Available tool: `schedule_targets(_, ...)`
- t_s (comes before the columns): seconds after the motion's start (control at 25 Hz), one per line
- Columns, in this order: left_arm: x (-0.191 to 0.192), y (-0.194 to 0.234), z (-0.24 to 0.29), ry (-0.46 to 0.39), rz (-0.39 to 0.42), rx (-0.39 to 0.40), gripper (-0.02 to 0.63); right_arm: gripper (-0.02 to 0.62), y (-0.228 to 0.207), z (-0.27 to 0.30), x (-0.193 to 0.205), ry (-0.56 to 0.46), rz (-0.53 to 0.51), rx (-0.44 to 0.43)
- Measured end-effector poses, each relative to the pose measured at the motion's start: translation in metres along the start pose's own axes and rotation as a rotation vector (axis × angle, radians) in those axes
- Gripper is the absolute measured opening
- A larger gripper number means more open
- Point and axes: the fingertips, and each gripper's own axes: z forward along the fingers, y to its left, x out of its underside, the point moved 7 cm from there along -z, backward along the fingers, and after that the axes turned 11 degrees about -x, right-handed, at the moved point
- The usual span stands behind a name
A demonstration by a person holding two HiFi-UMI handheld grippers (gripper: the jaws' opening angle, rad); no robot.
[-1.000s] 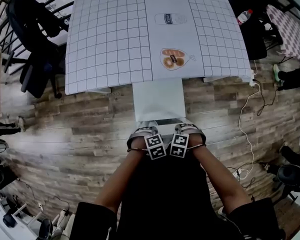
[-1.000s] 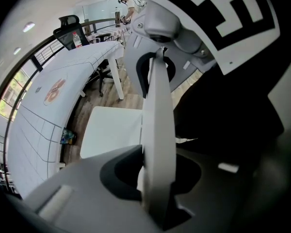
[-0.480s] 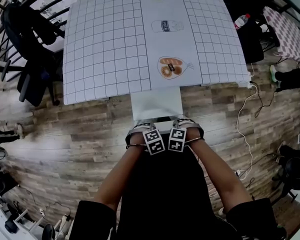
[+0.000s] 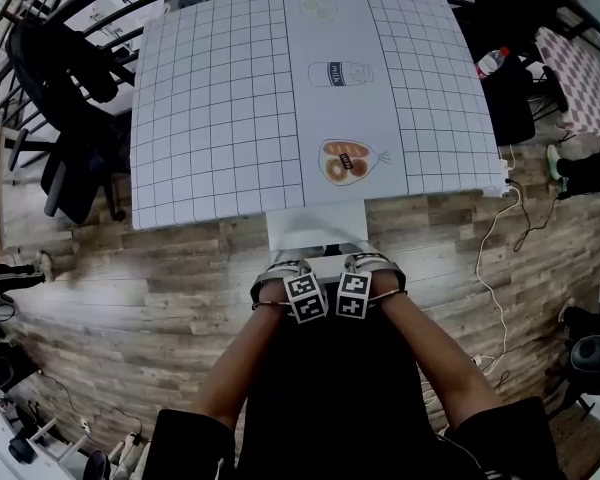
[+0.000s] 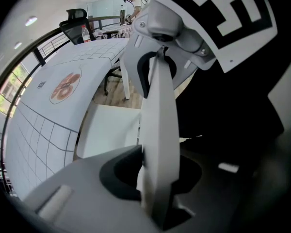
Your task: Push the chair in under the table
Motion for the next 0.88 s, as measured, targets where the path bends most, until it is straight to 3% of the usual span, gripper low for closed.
schedule_targets(0.88, -0.01, 0.096, 0.008, 0.026, -0.008, -0.02, 0.094, 0.078, -0.095, -0.022, -0.005, -0.007, -0.068, -0.004)
